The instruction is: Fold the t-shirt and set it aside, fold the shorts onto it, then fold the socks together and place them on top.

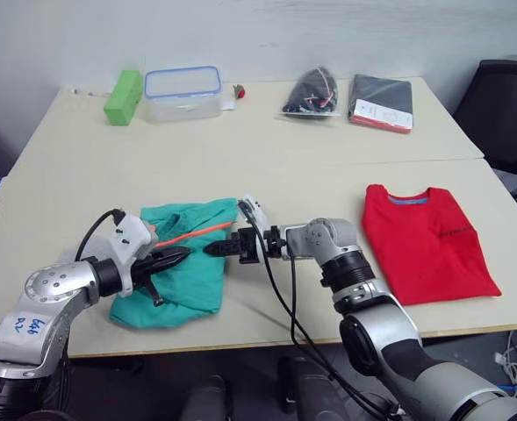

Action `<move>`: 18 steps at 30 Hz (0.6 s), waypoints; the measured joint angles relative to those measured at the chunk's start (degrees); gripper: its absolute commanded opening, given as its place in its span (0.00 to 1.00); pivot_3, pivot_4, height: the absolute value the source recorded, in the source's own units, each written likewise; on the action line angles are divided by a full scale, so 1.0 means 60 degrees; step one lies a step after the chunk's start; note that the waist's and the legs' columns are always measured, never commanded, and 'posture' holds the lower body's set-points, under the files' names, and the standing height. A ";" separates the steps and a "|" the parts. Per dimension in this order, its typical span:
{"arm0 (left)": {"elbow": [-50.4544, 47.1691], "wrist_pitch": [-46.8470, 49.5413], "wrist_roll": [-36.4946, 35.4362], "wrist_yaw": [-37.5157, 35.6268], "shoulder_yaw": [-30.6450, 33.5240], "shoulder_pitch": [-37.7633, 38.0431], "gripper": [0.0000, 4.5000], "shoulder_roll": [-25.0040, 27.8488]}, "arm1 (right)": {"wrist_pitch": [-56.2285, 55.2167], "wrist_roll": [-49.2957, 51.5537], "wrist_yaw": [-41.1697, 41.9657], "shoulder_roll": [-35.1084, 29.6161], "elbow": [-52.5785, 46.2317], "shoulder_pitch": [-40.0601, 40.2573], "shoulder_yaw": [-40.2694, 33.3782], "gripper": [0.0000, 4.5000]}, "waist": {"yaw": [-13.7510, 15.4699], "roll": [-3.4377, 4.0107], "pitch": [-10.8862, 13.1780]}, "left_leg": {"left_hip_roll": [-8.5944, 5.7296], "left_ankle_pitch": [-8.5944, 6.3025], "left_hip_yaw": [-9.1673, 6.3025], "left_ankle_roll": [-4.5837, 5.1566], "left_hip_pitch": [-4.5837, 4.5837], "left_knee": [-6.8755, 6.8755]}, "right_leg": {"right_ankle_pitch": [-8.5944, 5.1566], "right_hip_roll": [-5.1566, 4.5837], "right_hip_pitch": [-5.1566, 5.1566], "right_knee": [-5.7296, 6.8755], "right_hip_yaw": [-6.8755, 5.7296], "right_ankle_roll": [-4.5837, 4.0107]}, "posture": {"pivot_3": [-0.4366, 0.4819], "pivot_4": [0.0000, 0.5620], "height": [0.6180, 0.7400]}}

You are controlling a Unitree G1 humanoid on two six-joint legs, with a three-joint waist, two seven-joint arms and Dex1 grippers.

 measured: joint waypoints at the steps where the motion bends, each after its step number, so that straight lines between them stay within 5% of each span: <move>1: 0.0000 0.0000 -0.0014 -0.0001 0.0003 -0.0067 0.00 0.0000 | 0.0001 -0.0001 0.0057 -0.0059 -0.0132 0.0056 0.0092 0.00 | 0.0015 0.0001 0.0001 | -0.0001 0.0000 -0.0004 0.0001 -0.0006 0.0000 | 0.0000 -0.0002 -0.0001 -0.0005 -0.0003 0.0000 | 0.48 0.27 1.00; 7: -0.0267 0.0637 -0.0945 -0.0172 0.0063 -0.0354 0.00 -0.0066 | 0.0759 0.0079 0.0589 -0.1985 -0.2642 0.0897 0.1003 0.00 | 0.0221 0.0024 0.0017 | -0.0021 -0.0022 -0.0015 0.0038 -0.0071 0.0000 | 0.0003 -0.0022 -0.0021 -0.0068 -0.0017 0.0005 | 0.48 0.27 1.00; 14: -0.1523 0.1514 -0.2170 -0.0640 -0.0322 -0.1004 0.00 0.0070 | 0.1516 0.0916 0.2113 -0.6266 -0.6672 0.1464 0.0966 0.00 | 0.0281 0.0056 0.0038 | -0.0020 -0.0062 -0.0009 0.0063 -0.0109 -0.0046 | 0.0006 0.0003 -0.0027 -0.0167 -0.0031 0.0013 | 0.48 0.27 1.00; 18: -0.1539 0.1689 -0.2357 -0.0555 -0.0666 -0.1800 0.00 -0.0095 | 0.1230 0.1050 0.3289 -0.8991 -0.6970 0.1907 0.0700 0.00 | 0.0335 0.0062 0.0057 | -0.0033 -0.0069 0.0016 0.0082 -0.0109 -0.0042 | 0.0007 0.0010 -0.0022 -0.0192 -0.0024 0.0027 | 0.48 0.27 1.00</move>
